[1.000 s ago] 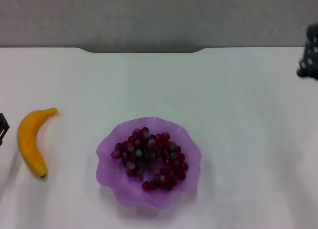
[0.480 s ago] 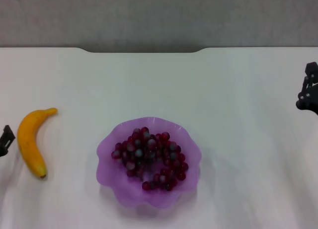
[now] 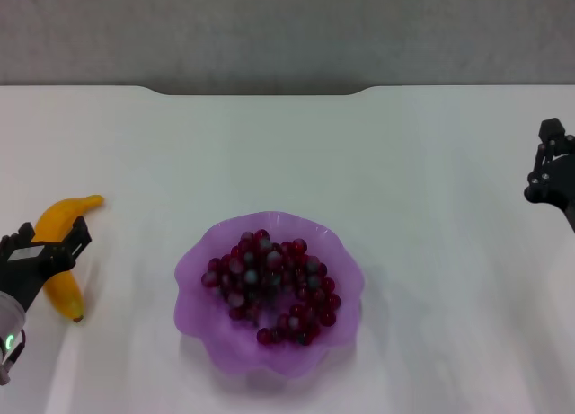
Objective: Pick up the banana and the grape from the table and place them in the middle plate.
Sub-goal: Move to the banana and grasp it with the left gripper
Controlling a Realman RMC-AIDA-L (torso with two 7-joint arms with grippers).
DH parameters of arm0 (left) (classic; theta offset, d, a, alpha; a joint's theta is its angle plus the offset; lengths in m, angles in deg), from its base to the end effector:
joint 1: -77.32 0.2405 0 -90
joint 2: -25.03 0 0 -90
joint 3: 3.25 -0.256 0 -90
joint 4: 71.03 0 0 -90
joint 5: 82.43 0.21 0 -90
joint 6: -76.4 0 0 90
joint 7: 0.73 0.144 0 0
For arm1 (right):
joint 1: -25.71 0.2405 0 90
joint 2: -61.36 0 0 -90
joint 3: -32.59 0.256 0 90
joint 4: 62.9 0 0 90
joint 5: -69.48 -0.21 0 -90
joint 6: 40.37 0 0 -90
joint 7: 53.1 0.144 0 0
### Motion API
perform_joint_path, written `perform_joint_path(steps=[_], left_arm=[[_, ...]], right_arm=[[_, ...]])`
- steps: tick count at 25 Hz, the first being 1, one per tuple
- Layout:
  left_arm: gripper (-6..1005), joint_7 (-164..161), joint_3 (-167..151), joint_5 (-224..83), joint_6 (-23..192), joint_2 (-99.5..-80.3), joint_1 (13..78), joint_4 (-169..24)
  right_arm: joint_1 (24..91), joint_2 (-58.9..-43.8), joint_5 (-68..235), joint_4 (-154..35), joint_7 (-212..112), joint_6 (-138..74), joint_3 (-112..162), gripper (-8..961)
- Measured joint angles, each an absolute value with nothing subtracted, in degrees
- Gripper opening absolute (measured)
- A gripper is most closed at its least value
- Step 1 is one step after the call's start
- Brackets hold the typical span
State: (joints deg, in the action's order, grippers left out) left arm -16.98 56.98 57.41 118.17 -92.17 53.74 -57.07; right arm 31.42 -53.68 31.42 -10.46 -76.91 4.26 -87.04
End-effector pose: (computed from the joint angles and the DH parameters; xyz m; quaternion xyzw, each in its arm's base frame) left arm -0.3735 0.3365 -0.0267 -0.6740 -0.4075 -0.2115 0.5787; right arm 0.2780 0.3176 -0.0053 -0.7137 0.1447 0.2242 0.6476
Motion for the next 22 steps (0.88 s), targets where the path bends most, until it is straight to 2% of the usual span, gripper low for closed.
perform_joint_path(steps=[22], left_arm=[[846, -16.7, 55.0, 57.1, 115.2, -92.18, 53.5, -58.0]], right_arm=[[30.7, -53.60, 32.0, -8.7, -77.2, 7.7, -90.7, 0]])
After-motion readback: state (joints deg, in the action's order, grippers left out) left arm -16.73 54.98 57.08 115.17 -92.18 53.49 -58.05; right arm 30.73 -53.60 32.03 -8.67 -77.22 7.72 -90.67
